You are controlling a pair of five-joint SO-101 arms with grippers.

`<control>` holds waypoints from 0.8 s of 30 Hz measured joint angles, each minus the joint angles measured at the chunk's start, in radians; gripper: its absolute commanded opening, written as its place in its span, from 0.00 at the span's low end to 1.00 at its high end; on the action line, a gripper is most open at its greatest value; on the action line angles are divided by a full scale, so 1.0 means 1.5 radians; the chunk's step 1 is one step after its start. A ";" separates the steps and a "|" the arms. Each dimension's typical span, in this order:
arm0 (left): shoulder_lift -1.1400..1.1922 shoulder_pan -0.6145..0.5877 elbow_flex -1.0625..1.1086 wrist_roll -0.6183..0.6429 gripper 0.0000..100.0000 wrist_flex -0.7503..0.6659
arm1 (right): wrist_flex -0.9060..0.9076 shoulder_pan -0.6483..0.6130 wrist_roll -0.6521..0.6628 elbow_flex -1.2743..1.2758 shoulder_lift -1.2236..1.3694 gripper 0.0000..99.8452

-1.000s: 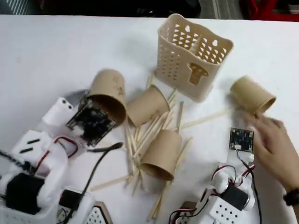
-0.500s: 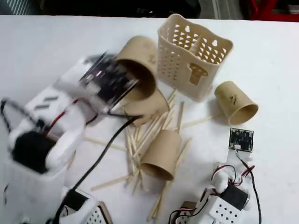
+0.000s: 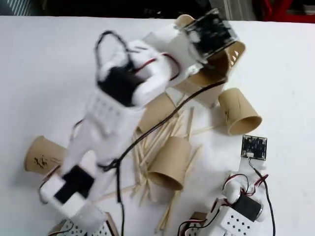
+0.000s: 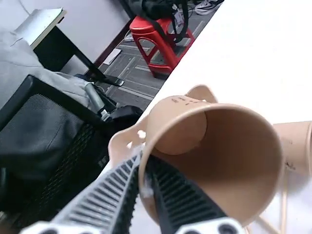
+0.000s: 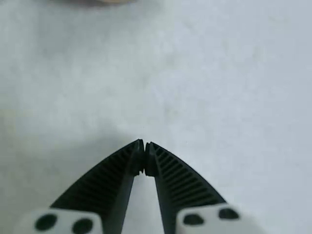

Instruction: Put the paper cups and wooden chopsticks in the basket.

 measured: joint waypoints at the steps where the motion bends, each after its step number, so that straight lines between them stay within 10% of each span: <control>1: 0.032 0.005 -0.030 0.000 0.02 0.000 | 0.000 0.000 0.000 0.000 0.000 0.02; 24: 0.334 -0.004 -0.310 0.093 0.22 0.008 | 0.000 0.000 0.000 0.000 0.000 0.02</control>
